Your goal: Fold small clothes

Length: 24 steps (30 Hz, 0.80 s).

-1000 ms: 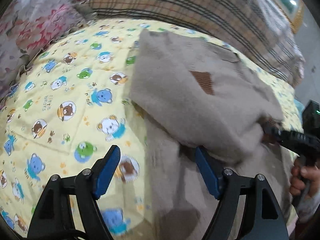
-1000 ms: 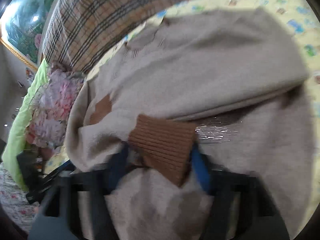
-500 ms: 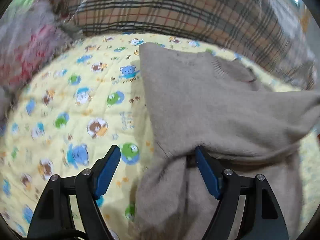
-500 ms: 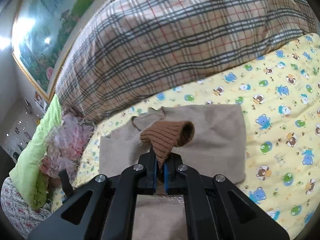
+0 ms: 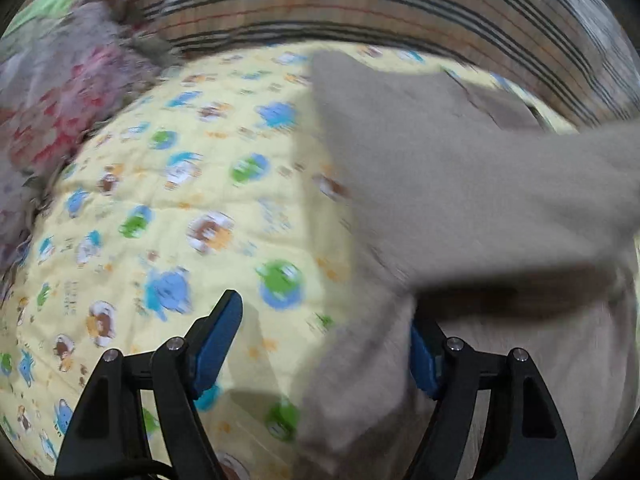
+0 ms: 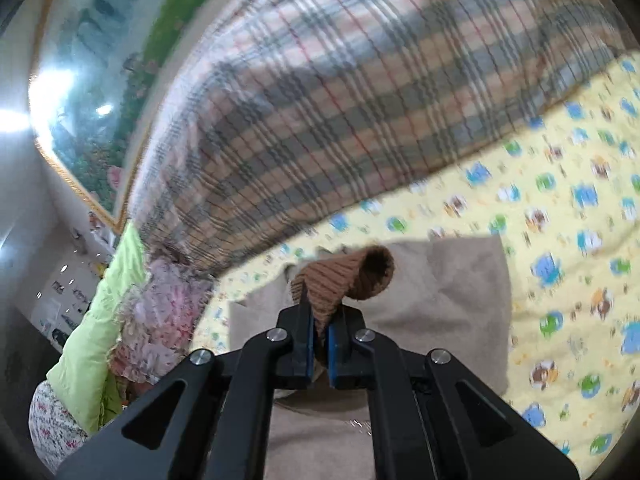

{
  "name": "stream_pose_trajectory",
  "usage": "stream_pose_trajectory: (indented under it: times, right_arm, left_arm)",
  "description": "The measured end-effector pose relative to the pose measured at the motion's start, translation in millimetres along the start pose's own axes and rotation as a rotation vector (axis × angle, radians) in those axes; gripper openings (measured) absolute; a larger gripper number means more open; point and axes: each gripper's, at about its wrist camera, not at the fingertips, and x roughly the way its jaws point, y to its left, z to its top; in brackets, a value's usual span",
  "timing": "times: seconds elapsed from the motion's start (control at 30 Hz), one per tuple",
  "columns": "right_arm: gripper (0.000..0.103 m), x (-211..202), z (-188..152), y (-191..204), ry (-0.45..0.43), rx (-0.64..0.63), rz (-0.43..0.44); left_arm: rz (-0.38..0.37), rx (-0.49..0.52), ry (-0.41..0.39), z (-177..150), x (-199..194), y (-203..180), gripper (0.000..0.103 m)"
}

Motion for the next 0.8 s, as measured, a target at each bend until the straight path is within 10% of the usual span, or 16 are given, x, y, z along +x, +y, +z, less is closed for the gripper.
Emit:
stream_pose_trajectory:
  times: [0.3, 0.47, 0.57, 0.8]
  right_arm:
    - [0.006, 65.6, -58.4, -88.9, 0.186, 0.035, -0.281]
    - [0.006, 49.0, -47.2, -79.5, 0.067, 0.009, -0.165]
    - [0.010, 57.0, -56.8, -88.8, 0.157, -0.023, -0.279]
    - [0.049, 20.7, -77.5, -100.4, 0.192, -0.035, -0.402]
  left_arm:
    - [-0.027, -0.286, -0.049, 3.6, 0.7, 40.8, 0.076]
    - [-0.053, -0.295, -0.024, -2.5, 4.9, 46.4, 0.076]
    - [-0.062, -0.239, -0.008, -2.3, 6.1, 43.9, 0.077]
    - [-0.173, -0.129, 0.048, -17.4, -22.2, 63.3, 0.074]
